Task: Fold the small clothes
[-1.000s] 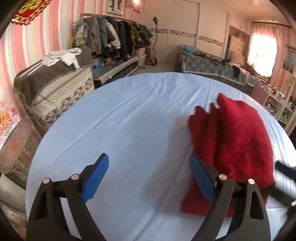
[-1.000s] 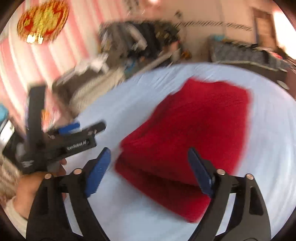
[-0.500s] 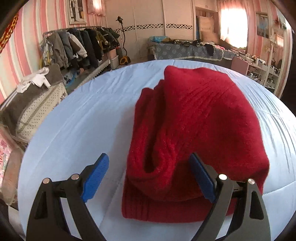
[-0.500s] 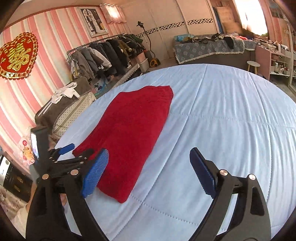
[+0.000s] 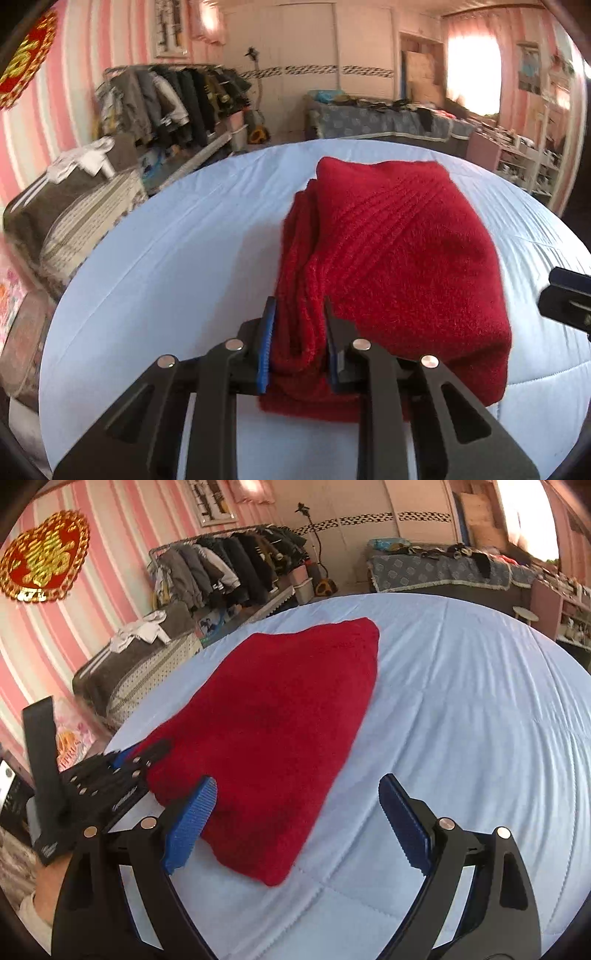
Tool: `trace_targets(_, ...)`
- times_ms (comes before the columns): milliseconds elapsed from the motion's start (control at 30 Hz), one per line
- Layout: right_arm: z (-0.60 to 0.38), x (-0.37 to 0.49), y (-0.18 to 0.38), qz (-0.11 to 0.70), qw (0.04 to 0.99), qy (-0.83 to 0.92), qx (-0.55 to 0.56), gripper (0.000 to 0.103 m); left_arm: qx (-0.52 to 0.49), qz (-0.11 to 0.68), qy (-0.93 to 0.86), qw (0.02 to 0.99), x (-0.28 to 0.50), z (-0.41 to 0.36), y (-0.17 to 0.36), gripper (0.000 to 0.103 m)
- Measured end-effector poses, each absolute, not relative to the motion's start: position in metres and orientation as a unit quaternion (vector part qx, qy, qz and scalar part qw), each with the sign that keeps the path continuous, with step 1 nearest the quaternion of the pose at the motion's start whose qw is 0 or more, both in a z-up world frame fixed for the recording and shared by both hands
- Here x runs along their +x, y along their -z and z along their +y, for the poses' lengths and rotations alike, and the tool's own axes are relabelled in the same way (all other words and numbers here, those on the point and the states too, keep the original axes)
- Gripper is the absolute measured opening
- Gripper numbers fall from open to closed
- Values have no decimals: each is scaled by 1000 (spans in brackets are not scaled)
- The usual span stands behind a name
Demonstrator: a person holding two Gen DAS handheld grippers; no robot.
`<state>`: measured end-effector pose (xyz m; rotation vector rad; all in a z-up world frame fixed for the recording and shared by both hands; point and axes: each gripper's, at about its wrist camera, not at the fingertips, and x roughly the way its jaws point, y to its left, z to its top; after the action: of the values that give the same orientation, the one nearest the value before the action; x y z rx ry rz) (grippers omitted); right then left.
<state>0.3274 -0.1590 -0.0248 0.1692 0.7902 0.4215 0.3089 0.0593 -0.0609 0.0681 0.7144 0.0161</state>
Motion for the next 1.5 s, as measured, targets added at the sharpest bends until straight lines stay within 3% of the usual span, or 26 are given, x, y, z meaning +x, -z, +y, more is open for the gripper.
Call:
trace_targets(100,-144,348,30,383,908,-164,49,90,38,365,-21,930,311,67,80,26)
trace_targets(267,-118,381,68,423,900,-93,-50,96,52,368,-41,927,310,68,102,44)
trace_targets(333,-110,387,88,438,891,-80,-90,100,53,363,-52,929,307,69,104,63)
trace_targets(400,-115,390,92,438,891,-88,-79,100,36,365,-56,929,306,78,100,76)
trace_targets(500,-129,388,75,426,897,-104,-56,100,28,346,-67,935,301,88,81,85)
trace_targets(700,-152,413,31,368,926,-76,-46,100,59,290,-48,954,309,70,24,88)
trace_targets(900,-155,456,39,383,921,-53,-48,100,79,295,-16,952,354,44,1,88)
trace_targets(1167,-143,484,74,424,902,-69,-49,100,81,398,7,914,413,26,74,89)
trace_targets(1300,-136,489,78,420,901,-84,-69,100,96,364,-12,926,398,32,95,99)
trace_targets(1500,-140,467,52,400,911,-84,-58,100,65,358,-1,931,385,46,85,100)
